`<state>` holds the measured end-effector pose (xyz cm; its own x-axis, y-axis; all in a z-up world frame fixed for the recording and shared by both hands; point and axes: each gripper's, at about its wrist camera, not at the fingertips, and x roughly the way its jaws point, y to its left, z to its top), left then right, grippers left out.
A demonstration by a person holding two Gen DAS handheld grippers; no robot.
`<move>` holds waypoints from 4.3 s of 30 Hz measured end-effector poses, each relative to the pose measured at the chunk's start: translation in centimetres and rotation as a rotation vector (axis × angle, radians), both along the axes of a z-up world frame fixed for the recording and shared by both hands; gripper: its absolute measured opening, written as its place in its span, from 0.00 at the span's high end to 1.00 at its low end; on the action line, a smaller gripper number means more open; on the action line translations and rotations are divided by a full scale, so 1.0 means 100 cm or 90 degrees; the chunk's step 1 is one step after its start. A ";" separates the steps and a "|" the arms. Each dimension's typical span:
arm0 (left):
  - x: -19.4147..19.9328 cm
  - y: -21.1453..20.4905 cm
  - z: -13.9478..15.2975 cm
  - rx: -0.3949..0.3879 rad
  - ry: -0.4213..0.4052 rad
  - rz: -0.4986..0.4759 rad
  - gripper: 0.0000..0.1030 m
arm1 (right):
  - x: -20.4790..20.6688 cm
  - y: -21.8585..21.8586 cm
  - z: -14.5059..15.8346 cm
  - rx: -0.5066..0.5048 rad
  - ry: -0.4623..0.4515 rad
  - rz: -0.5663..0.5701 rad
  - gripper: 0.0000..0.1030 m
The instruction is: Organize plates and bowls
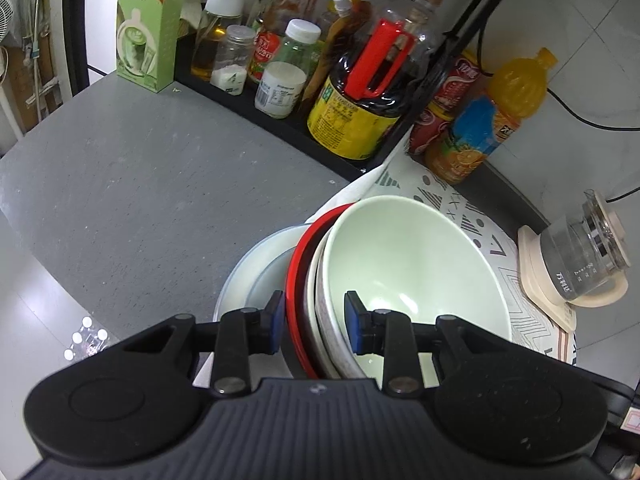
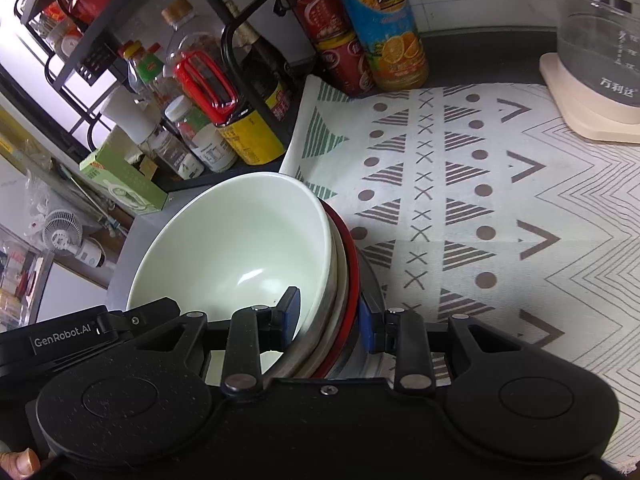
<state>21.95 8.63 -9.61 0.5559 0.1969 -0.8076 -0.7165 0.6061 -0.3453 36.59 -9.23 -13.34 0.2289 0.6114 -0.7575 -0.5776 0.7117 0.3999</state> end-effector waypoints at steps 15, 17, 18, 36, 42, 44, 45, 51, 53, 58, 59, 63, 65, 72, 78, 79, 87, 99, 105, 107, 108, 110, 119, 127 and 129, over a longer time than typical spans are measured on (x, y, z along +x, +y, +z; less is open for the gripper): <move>-0.007 0.007 -0.008 -0.026 -0.007 0.010 0.73 | -0.004 0.005 0.000 0.004 -0.004 0.002 0.71; -0.007 0.007 -0.008 -0.029 -0.005 0.007 0.72 | -0.005 0.005 0.000 0.004 -0.006 -0.001 0.71; -0.008 0.007 -0.007 -0.032 -0.003 0.009 0.72 | -0.005 0.004 0.000 0.005 -0.006 -0.003 0.71; -0.017 -0.033 0.042 0.069 -0.002 -0.044 0.18 | -0.022 -0.074 0.043 0.034 -0.103 -0.140 0.05; -0.016 -0.049 0.051 0.079 -0.008 -0.081 0.18 | -0.034 -0.102 0.052 0.040 -0.127 -0.190 0.03; -0.015 -0.054 0.054 0.080 -0.014 -0.093 0.18 | -0.040 -0.112 0.056 0.043 -0.142 -0.203 0.02; -0.014 -0.057 0.056 0.082 -0.018 -0.101 0.18 | -0.043 -0.116 0.057 0.043 -0.151 -0.210 0.02; -0.012 -0.070 0.063 0.098 -0.031 -0.148 0.13 | -0.058 -0.136 0.069 0.003 -0.195 -0.237 0.02; -0.014 -0.073 0.067 0.103 -0.040 -0.169 0.11 | -0.063 -0.143 0.072 0.007 -0.197 -0.253 0.02; -0.026 -0.073 0.076 0.105 -0.049 -0.221 0.04 | -0.083 -0.153 0.076 0.009 -0.208 -0.295 0.02; -0.029 -0.073 0.078 0.110 -0.053 -0.234 0.00 | -0.089 -0.154 0.077 0.009 -0.212 -0.303 0.02; -0.046 -0.069 0.087 0.115 -0.066 -0.286 0.00 | -0.115 -0.158 0.082 0.009 -0.215 -0.347 0.02; -0.057 -0.066 0.090 0.122 -0.070 -0.309 0.00 | -0.131 -0.160 0.086 0.015 -0.218 -0.360 0.02; -0.095 -0.057 0.098 0.119 -0.080 -0.354 0.00 | -0.186 -0.160 0.098 0.018 -0.236 -0.404 0.00; -0.125 -0.055 0.100 0.121 -0.092 -0.385 0.00 | -0.221 -0.156 0.100 0.010 -0.238 -0.430 0.00; -0.130 -0.053 0.101 0.119 -0.095 -0.388 0.00 | -0.227 -0.155 0.099 0.005 -0.240 -0.433 0.00; -0.162 -0.041 0.109 0.121 -0.103 -0.407 0.00 | -0.266 -0.147 0.104 0.007 -0.256 -0.434 0.00; -0.208 -0.021 0.118 0.162 -0.103 -0.433 0.00 | -0.312 -0.132 0.108 -0.011 -0.273 -0.445 0.00; -0.227 -0.018 0.119 0.169 -0.104 -0.435 0.00 | -0.332 -0.128 0.105 -0.021 -0.272 -0.438 0.00; -0.231 -0.019 0.119 0.170 -0.104 -0.433 0.00 | -0.338 -0.127 0.104 -0.021 -0.272 -0.433 0.00; -0.233 -0.019 0.119 0.168 -0.105 -0.433 0.00 | -0.342 -0.126 0.104 -0.024 -0.275 -0.428 0.00; -0.237 -0.020 0.118 0.159 -0.107 -0.432 0.00 | -0.347 -0.124 0.105 -0.027 -0.278 -0.423 0.00; -0.251 -0.028 0.120 0.146 -0.112 -0.417 0.00 | -0.364 -0.118 0.105 -0.029 -0.293 -0.389 0.00; -0.259 -0.036 0.128 0.170 -0.118 -0.422 0.00 | -0.370 -0.116 0.104 -0.022 -0.286 -0.381 0.00; -0.260 -0.037 0.128 0.172 -0.119 -0.423 0.00 | -0.371 -0.116 0.105 -0.021 -0.286 -0.381 0.00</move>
<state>-4.10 4.93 3.23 0.7503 -0.0508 -0.6592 -0.1126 0.9727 -0.2030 -0.55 -20.84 -2.88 0.8071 0.2639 -0.5281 -0.1910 0.9632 0.1894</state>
